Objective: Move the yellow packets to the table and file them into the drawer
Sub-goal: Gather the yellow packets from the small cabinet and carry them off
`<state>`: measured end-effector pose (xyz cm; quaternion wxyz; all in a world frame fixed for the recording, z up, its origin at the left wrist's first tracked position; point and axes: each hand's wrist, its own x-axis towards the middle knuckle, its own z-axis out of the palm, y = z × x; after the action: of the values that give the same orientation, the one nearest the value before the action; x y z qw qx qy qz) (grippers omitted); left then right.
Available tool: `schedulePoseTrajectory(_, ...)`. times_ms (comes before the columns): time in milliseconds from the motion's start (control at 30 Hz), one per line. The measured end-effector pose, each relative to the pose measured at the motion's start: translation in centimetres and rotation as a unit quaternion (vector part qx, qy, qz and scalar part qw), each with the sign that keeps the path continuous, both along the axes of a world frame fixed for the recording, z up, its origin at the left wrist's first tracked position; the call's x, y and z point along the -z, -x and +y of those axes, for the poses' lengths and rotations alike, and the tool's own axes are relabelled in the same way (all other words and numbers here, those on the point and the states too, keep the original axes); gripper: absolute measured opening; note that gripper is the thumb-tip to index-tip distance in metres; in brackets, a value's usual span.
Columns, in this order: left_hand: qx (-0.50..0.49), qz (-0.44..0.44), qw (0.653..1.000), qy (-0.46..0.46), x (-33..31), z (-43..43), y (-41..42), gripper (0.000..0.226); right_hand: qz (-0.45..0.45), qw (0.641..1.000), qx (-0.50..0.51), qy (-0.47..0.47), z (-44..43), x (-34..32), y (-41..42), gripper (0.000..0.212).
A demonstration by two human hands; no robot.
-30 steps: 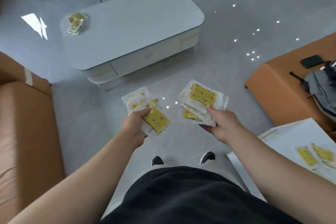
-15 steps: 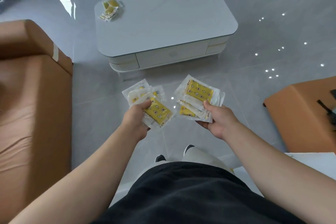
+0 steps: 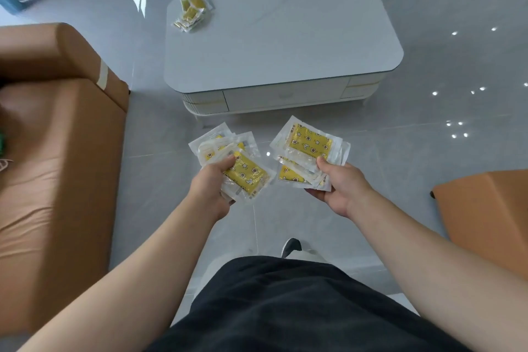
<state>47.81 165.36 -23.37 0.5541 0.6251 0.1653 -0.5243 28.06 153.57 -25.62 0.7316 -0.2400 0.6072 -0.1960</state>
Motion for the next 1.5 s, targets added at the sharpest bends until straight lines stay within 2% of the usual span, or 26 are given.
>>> schedulePoseTrajectory(400,-0.031,-0.007,0.999,-0.003,1.2,-8.4,-7.1,0.026,0.003,1.0,-0.014,-0.017,-10.1,1.0,-7.4,0.011)
schedulePoseTrajectory(733,0.014,-0.008,1.0,-0.014,2.5,-19.3,-18.9,0.021,0.018,1.0,0.017,-0.014,-19.4,1.5,-17.3,0.016)
schedulePoseTrajectory(933,0.023,-0.013,0.999,-0.019,2.5,-25.8,-24.1,0.024,0.018,0.999,0.031,-0.022,-25.1,1.9,-22.2,0.009)
schedulePoseTrajectory(1033,0.023,-0.009,1.0,-0.017,3.0,-29.4,-26.3,0.025,0.02,0.999,0.032,-0.027,-28.9,2.3,-24.5,0.014)
schedulePoseTrajectory(1200,0.006,-0.01,1.0,-0.029,5.0,-36.7,-30.4,0.03,0.04,0.999,0.008,-0.035,-37.5,4.2,-28.7,0.007)
schedulePoseTrajectory(1333,-0.033,-0.002,0.999,-0.037,6.3,-43.1,-33.4,0.03,0.055,0.998,-0.016,-0.04,-45.1,4.9,-32.4,0.014)
schedulePoseTrajectory(1500,-0.089,0.016,0.995,-0.043,7.1,-49.8,-36.3,0.03,0.072,0.994,-0.063,-0.053,-53.1,5.1,-36.2,0.011)
